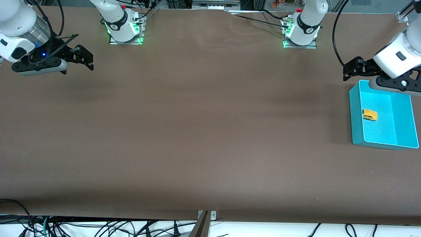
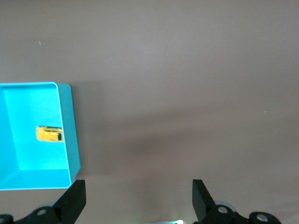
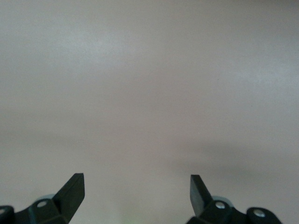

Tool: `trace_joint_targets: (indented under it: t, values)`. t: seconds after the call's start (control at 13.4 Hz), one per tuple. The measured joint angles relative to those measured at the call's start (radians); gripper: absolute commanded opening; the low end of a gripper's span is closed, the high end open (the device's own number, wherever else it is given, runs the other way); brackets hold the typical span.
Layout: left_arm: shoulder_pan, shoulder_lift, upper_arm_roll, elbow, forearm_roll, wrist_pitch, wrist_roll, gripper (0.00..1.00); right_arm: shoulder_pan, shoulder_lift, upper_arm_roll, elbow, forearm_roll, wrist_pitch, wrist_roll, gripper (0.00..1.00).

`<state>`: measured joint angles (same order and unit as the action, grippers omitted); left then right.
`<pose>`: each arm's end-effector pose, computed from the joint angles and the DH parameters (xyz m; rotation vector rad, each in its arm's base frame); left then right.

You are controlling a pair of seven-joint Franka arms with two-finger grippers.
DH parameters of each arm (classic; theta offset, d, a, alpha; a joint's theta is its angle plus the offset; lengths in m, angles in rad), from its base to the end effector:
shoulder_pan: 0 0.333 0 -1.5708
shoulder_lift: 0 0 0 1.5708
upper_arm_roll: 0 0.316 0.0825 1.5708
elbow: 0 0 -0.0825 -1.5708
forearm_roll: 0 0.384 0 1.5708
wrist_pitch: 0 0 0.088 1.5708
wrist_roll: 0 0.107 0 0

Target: Wind and store yellow beetle car

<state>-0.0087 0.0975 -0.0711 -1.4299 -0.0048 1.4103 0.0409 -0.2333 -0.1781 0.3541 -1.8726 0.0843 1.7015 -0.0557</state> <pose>0.5661 -0.0436 0.6221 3.1211 -0.1895 -0.1832 0.5019 0.0817 0.5806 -3.1096 -0.2494 0.0065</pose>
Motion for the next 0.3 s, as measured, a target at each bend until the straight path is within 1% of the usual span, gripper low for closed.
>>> trace_joint_targets:
  t: [0.15,0.3]
  values:
    - [0.003,-0.004,0.024,-0.006,-0.014,-0.004,0.000,1.00,0.000,0.000,0.000,0.000,0.000,0.000,0.000,1.00]
    - [0.001,-0.013,0.024,-0.020,-0.014,-0.004,-0.004,1.00,0.000,0.000,0.000,0.000,0.000,0.000,0.000,1.00]
